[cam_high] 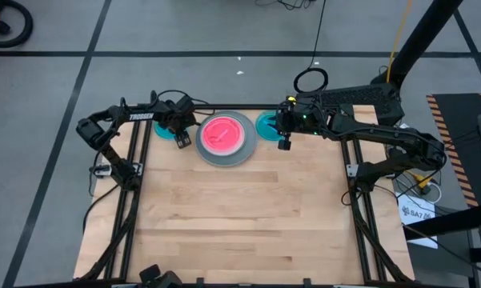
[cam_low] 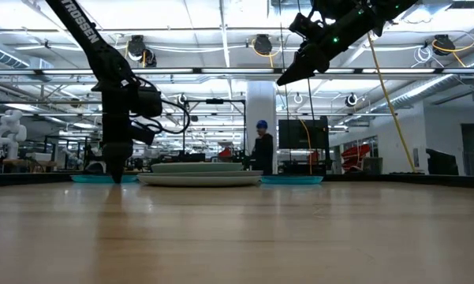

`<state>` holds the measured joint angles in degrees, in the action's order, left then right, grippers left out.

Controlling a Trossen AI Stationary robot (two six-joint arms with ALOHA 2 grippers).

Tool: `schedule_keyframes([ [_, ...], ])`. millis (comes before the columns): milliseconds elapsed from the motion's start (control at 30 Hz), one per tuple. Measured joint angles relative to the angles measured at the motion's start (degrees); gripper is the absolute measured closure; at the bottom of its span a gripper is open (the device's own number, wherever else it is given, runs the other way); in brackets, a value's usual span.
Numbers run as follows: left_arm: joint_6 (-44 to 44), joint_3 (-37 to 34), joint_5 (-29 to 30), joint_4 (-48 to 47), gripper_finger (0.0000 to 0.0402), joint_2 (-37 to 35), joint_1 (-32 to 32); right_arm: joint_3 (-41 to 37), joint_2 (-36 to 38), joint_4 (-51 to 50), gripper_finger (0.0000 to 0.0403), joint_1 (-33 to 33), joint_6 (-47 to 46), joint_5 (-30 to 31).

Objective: Stack plastic plates
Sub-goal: Stack the left blue plate on top of the pink plate

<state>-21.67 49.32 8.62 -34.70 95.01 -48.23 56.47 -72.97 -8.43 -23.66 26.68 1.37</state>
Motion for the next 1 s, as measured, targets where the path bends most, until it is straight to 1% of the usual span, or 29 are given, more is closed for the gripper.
schedule_keyframes([
  [100,0.6,0.0,0.0,0.1,0.0225,0.0,0.0,0.0,0.0,0.0,0.0330,0.0,0.0,0.0],
  [400,4.1,-0.2,-0.4,0.2,0.0308,0.1,0.0,0.0,0.0,0.0,0.0330,0.0,0.1,0.0],
  [633,6.4,-0.2,0.0,0.2,0.0355,0.2,0.0,0.0,0.0,0.0,0.0330,0.0,0.4,0.0],
  [800,6.9,-0.3,1.1,0.1,0.0374,-0.1,-0.1,0.0,0.0,0.0,0.0330,0.0,0.6,0.0],
  [1000,7.3,-0.4,1.1,-1.3,0.0377,-1.2,0.3,0.0,0.0,0.0,0.0330,0.0,0.6,0.0],
])
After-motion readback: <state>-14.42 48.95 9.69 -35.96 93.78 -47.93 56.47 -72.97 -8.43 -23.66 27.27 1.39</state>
